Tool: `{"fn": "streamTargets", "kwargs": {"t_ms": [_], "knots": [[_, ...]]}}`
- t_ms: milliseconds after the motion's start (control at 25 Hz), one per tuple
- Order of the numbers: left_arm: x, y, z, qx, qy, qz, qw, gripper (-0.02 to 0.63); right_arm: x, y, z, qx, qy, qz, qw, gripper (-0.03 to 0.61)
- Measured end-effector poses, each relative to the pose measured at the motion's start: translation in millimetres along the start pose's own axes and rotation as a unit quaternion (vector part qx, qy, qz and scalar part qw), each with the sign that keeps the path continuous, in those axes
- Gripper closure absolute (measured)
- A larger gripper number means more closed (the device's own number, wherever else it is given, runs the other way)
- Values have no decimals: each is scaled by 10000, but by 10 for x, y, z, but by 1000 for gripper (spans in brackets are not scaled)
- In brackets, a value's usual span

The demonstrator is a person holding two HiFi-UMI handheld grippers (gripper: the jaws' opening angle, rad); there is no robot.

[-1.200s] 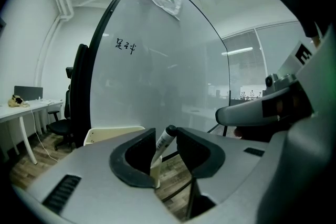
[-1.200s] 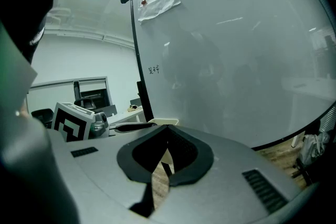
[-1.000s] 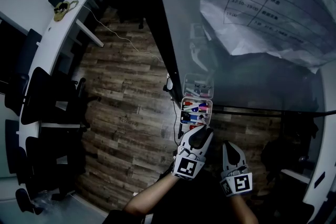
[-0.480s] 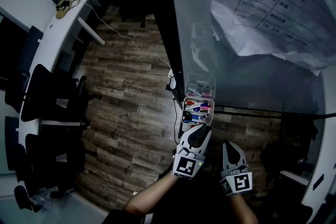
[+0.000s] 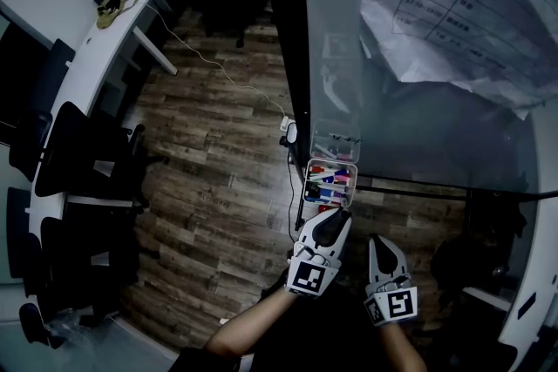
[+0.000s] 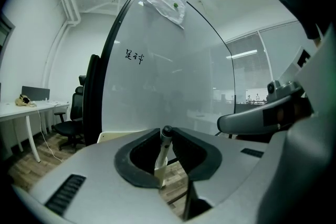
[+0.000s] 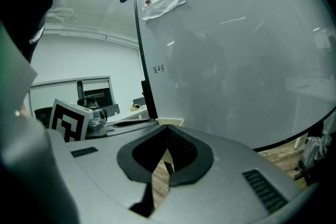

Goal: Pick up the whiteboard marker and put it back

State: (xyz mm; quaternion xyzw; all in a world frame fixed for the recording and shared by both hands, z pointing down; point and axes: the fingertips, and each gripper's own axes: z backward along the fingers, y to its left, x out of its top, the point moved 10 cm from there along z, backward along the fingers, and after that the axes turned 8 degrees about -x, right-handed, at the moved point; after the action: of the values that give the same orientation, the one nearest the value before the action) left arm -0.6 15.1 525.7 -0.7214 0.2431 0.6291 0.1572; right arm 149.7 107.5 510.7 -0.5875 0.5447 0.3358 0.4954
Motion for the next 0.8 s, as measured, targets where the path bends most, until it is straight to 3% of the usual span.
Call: {"fn": "streamTargets", "kwargs": {"t_ms": [480,640,800], "knots": [[46,1,126,185,-169,51,9997,535,-21,58,63,78,-53,98,9999,565],[121,5,173,176,-55,-76,9998,535,-22,72,85,96,-61,155,9998,565],[110,-11,247,251,-216,77,9994,537,34,112,89,111,-221,108,9996,565]]}}
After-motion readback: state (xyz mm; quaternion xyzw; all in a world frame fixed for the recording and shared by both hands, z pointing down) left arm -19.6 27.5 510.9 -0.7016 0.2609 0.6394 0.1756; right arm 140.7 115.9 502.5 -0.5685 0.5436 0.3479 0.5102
